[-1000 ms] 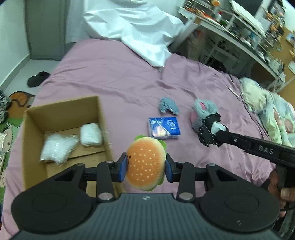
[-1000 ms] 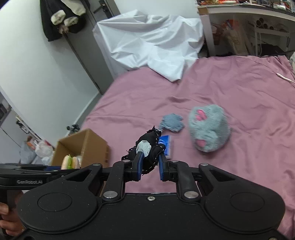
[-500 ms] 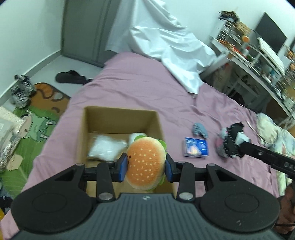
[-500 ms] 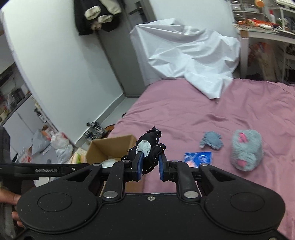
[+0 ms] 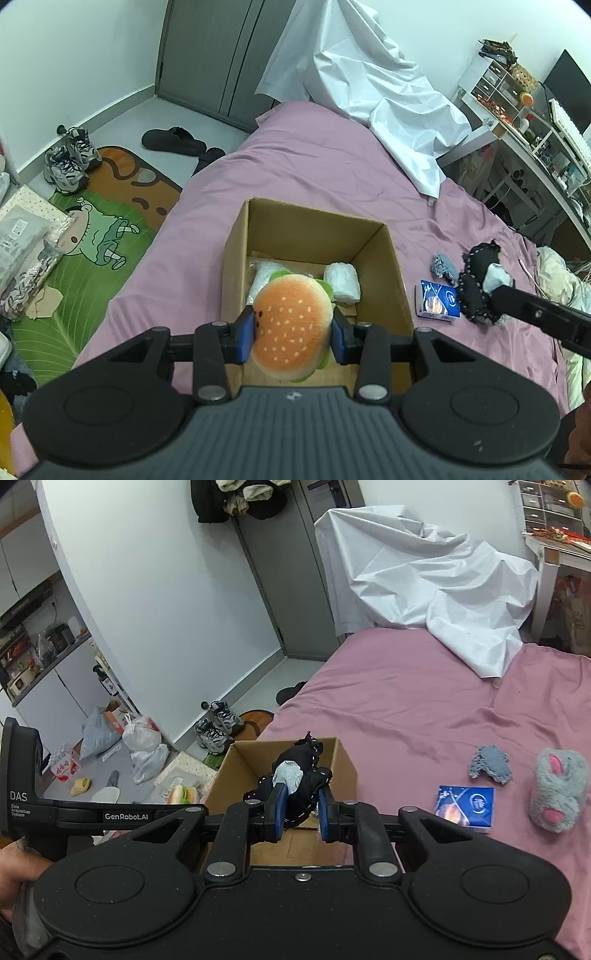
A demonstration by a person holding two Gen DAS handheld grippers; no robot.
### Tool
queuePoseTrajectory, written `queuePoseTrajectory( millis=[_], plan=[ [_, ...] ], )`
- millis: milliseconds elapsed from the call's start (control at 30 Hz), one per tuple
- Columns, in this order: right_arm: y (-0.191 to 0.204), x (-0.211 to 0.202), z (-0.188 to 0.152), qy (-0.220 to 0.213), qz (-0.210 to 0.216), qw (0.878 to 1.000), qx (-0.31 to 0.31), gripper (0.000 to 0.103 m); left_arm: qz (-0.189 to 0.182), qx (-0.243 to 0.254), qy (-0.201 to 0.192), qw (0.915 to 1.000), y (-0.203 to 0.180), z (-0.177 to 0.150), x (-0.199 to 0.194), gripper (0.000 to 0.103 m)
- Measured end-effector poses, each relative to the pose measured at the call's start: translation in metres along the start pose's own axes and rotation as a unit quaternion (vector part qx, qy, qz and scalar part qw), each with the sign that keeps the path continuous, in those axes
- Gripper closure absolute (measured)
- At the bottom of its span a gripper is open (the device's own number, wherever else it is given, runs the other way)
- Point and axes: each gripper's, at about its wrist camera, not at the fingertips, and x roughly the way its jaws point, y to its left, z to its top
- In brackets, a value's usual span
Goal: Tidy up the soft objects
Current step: 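Drop the burger plush into the box with the left tool while the right tool carries the pouch, then lower the black pouch into the box and open the right tool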
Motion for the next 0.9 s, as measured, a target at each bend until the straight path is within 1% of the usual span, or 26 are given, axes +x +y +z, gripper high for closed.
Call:
queuePoseTrajectory(
  millis=[167, 333, 433, 500, 567, 733, 767, 800, 833, 867, 900],
  plan=[
    [0.008, 0.013, -0.002, 0.012, -0.004, 1.0, -0.004, 0.085, -0.011, -0.001, 0.001, 0.9999, 0.002, 0.003, 0.009, 0.063],
    [0.011, 0.027, -0.001, 0.025, -0.006, 1.0, -0.009, 0.085, -0.012, 0.008, 0.002, 0.9999, 0.003, 0.005, 0.017, 0.058],
    [0.013, 0.036, -0.002, 0.034, -0.009, 0.999, -0.013, 0.085, -0.016, 0.006, 0.002, 0.9999, 0.005, 0.005, 0.015, 0.051],
    [0.014, 0.041, -0.002, 0.039, -0.008, 0.999, -0.013, 0.084, -0.015, 0.007, -0.004, 0.9999, 0.005, 0.006, 0.013, 0.04],
    [0.016, 0.045, -0.003, 0.043, -0.007, 0.999, -0.013, 0.084, -0.011, 0.009, -0.013, 0.9998, 0.006, 0.006, 0.01, 0.034],
    [0.019, 0.055, -0.003, 0.054, -0.002, 0.998, -0.019, 0.081, 0.001, 0.004, -0.016, 0.9999, 0.007, 0.01, 0.009, 0.034],
    [0.019, 0.056, -0.003, 0.054, -0.003, 0.998, -0.021, 0.073, 0.004, 0.004, -0.016, 0.9999, 0.007, 0.01, 0.008, 0.034],
    [0.019, 0.055, -0.002, 0.055, -0.006, 0.998, -0.024, 0.059, 0.007, 0.005, -0.017, 0.9998, 0.006, 0.01, 0.007, 0.034],
    [0.019, 0.053, -0.001, 0.053, -0.007, 0.998, -0.027, 0.049, 0.012, 0.007, -0.019, 0.9997, 0.005, 0.01, 0.006, 0.034],
    [0.019, 0.048, -0.001, 0.046, -0.006, 0.999, -0.029, 0.039, 0.019, 0.01, -0.02, 0.9996, 0.003, 0.009, 0.005, 0.03],
    [0.017, 0.044, 0.0, 0.04, -0.005, 0.999, -0.031, 0.033, 0.025, 0.013, -0.023, 0.9994, 0.001, 0.008, 0.004, 0.023]
  ],
)
